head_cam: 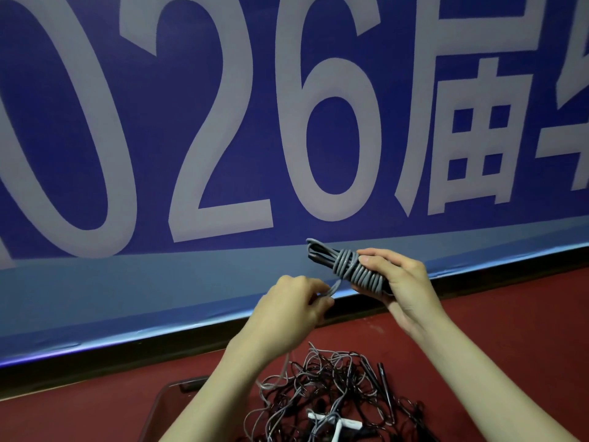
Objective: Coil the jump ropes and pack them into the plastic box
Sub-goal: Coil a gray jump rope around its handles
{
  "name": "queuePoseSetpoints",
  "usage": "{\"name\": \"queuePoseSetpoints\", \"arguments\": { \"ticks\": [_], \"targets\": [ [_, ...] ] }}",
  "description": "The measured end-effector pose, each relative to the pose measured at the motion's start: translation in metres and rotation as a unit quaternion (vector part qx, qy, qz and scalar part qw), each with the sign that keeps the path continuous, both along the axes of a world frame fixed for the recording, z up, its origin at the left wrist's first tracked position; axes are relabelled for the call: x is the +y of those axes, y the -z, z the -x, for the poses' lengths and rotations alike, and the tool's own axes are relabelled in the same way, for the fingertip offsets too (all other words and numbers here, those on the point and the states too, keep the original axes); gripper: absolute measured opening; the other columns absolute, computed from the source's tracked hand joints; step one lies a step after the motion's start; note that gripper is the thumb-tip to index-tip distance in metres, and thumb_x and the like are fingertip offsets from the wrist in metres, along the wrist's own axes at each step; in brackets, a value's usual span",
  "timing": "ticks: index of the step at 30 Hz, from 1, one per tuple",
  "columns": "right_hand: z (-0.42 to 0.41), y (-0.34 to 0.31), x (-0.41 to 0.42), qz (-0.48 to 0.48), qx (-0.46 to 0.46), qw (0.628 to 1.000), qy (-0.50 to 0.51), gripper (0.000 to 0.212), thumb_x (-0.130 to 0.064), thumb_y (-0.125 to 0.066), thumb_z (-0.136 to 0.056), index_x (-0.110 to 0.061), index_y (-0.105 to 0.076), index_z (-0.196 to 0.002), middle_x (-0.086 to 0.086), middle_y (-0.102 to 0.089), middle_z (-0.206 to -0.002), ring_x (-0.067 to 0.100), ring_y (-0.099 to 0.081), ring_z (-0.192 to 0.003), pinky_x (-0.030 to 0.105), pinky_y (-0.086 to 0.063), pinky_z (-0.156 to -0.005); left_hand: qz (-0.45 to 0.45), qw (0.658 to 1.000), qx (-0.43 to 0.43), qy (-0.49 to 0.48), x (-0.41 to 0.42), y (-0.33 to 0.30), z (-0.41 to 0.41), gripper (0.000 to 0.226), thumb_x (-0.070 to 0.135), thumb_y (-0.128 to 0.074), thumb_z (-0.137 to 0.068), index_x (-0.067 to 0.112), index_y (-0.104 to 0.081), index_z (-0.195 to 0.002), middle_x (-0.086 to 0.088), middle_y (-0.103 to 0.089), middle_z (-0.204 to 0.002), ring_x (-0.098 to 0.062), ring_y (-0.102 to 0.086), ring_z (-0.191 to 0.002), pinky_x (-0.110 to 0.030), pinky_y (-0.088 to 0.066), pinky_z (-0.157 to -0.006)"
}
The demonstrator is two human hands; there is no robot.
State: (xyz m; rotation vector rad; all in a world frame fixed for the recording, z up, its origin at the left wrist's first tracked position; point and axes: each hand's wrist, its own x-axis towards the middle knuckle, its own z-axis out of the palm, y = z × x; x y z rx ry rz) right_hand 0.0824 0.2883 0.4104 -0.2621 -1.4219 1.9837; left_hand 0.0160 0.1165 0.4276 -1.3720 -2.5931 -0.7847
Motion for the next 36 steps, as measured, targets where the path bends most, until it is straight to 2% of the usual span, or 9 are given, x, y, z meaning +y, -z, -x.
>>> {"name": "queuePoseSetpoints", "arguments": {
  "ticks": [4, 9, 13, 16, 23, 27, 29, 33, 36],
  "targets": [
    [-0.001, -0.001, -0.001, -0.001, 0.004, 1.000, 0.002, 0.005, 0.001, -0.067, -0.084, 0.001, -0.071, -0.085, 0.016, -0.071, -0.083, 0.021, -0.070, -0.069, 0.032, -0.058, -0.057, 0.023, 0.997, 0.072, -0.030, -0.005, -0.009, -0.003, 0.021, 0.037, -0.050, -0.097, 0.029, -0.068, -0.103, 0.005, -0.066, -0.079, -0.022, -0.062, -0.077, -0.037, -0.052, -0.073],
    [-0.004, -0.005, 0.002, 0.076, -0.001, 0.996, -0.045, 0.007, -0.001, -0.064, -0.086, 0.001, -0.071, -0.085, 0.014, -0.072, -0.082, 0.022, -0.070, -0.072, 0.036, -0.060, -0.059, 0.000, 0.998, 0.042, -0.038, -0.019, -0.018, 0.007, 0.021, 0.035, -0.052, -0.097, 0.029, -0.070, -0.103, 0.009, -0.058, -0.070, -0.019, -0.053, -0.069, -0.033, -0.049, -0.068],
    [-0.004, -0.006, -0.003, 0.164, -0.015, 0.983, -0.076, 0.008, -0.005, -0.065, -0.085, 0.001, -0.070, -0.084, 0.013, -0.073, -0.072, 0.021, -0.071, -0.063, 0.034, -0.060, -0.056, 0.031, 0.997, 0.052, -0.051, -0.024, -0.020, 0.012, 0.023, 0.036, -0.050, -0.098, 0.030, -0.069, -0.108, 0.007, -0.059, -0.079, -0.024, -0.056, -0.080, -0.032, -0.044, -0.069],
    [-0.003, -0.007, -0.005, 0.201, -0.023, 0.975, -0.094, 0.008, -0.005, -0.065, -0.083, 0.001, -0.069, -0.084, 0.013, -0.072, -0.069, 0.021, -0.071, -0.058, 0.033, -0.059, -0.051, 0.042, 0.995, 0.065, -0.066, -0.028, -0.021, 0.014, 0.023, 0.038, -0.049, -0.098, 0.032, -0.068, -0.109, 0.005, -0.065, -0.088, -0.024, -0.058, -0.082, -0.034, -0.049, -0.072],
    [-0.004, -0.007, -0.003, 0.172, -0.035, 0.979, -0.105, 0.009, -0.005, -0.063, -0.085, -0.001, -0.069, -0.082, 0.011, -0.072, -0.069, 0.019, -0.071, -0.058, 0.032, -0.059, -0.052, 0.075, 0.980, 0.145, -0.110, -0.026, -0.016, 0.017, 0.023, 0.031, -0.044, -0.098, 0.023, -0.065, -0.101, 0.000, -0.066, -0.091, -0.027, -0.059, -0.085, -0.035, -0.051, -0.073],
    [-0.004, -0.007, 0.001, 0.168, -0.035, 0.978, -0.119, 0.010, -0.008, -0.068, -0.070, -0.002, -0.072, -0.077, 0.011, -0.072, -0.071, 0.019, -0.071, -0.060, 0.033, -0.059, -0.052, 0.077, 0.973, 0.175, -0.129, -0.025, -0.014, 0.019, 0.024, 0.029, -0.042, -0.098, 0.022, -0.064, -0.100, 0.000, -0.066, -0.088, -0.027, -0.059, -0.084, -0.033, -0.048, -0.068],
    [-0.004, -0.006, 0.003, 0.130, -0.039, 0.985, -0.103, 0.007, -0.004, -0.066, -0.079, -0.001, -0.071, -0.081, 0.011, -0.072, -0.073, 0.019, -0.071, -0.062, 0.033, -0.060, -0.055, 0.080, 0.973, 0.182, -0.115, -0.024, -0.014, 0.016, 0.023, 0.028, -0.042, -0.097, 0.022, -0.064, -0.100, -0.001, -0.066, -0.087, -0.027, -0.059, -0.084, -0.033, -0.049, -0.068],
    [-0.004, -0.006, 0.001, -0.038, -0.033, 0.998, -0.024, 0.009, 0.001, -0.067, -0.084, -0.003, -0.074, -0.081, 0.012, -0.072, -0.078, 0.023, -0.070, -0.071, 0.037, -0.061, -0.063, 0.075, 0.978, 0.190, -0.046, -0.020, -0.017, 0.005, 0.021, 0.030, -0.043, -0.096, 0.020, -0.062, -0.095, -0.001, -0.064, -0.079, -0.025, -0.056, -0.077, -0.036, -0.049, -0.067],
    [-0.004, -0.006, -0.004, -0.166, -0.009, 0.986, 0.016, 0.009, 0.001, -0.072, -0.080, -0.007, -0.076, -0.081, 0.007, -0.073, -0.077, 0.015, -0.069, -0.072, 0.026, -0.058, -0.067, 0.057, 0.979, 0.196, -0.021, -0.020, -0.020, 0.002, 0.019, 0.035, -0.047, -0.096, 0.024, -0.063, -0.099, 0.004, -0.065, -0.087, -0.022, -0.056, -0.082, -0.035, -0.048, -0.069]
  ]
}}
